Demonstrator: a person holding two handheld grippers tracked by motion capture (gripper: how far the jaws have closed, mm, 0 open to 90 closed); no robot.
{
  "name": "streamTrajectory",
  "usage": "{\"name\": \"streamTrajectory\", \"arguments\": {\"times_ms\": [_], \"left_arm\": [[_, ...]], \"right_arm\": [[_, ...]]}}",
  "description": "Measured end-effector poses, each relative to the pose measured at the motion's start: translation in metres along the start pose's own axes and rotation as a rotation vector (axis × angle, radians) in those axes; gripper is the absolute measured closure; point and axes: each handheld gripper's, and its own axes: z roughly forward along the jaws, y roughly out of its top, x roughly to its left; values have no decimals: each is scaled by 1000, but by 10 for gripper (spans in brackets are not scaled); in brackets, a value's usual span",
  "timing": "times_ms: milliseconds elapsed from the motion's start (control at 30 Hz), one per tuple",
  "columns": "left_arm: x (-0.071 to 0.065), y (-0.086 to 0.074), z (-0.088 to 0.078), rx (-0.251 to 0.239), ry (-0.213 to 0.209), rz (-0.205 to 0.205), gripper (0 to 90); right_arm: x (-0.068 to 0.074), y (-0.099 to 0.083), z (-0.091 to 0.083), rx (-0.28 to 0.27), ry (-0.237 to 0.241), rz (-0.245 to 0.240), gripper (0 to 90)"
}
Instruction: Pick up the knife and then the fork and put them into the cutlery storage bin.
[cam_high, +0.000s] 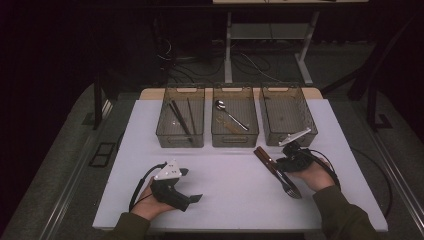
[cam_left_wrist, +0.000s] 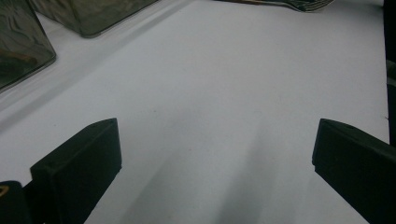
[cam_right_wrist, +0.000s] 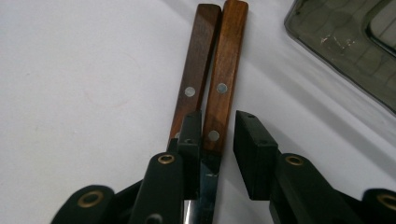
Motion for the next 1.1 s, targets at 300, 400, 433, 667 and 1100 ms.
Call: {"name": "streamTrajectory", "arguments": {"times_ms": [300,400,433,667,1100], "left_arm": [[0,0,0,1,0,-3,4],[0,0,0,1,-1,-3,3],[0,0,0,0,-3,-3,4],[0,1,0,-2,-3,-4,4],[-1,0,1,2,-8,-4,5]], "right_arm": [[2,2,5,25,-3,-10,739],[1,4,6,39,-2,-5,739],[1,5,6,48,-1,3,739],[2,18,11,143,-17,10,738],[7,51,24,398,-56,-18,742]]}}
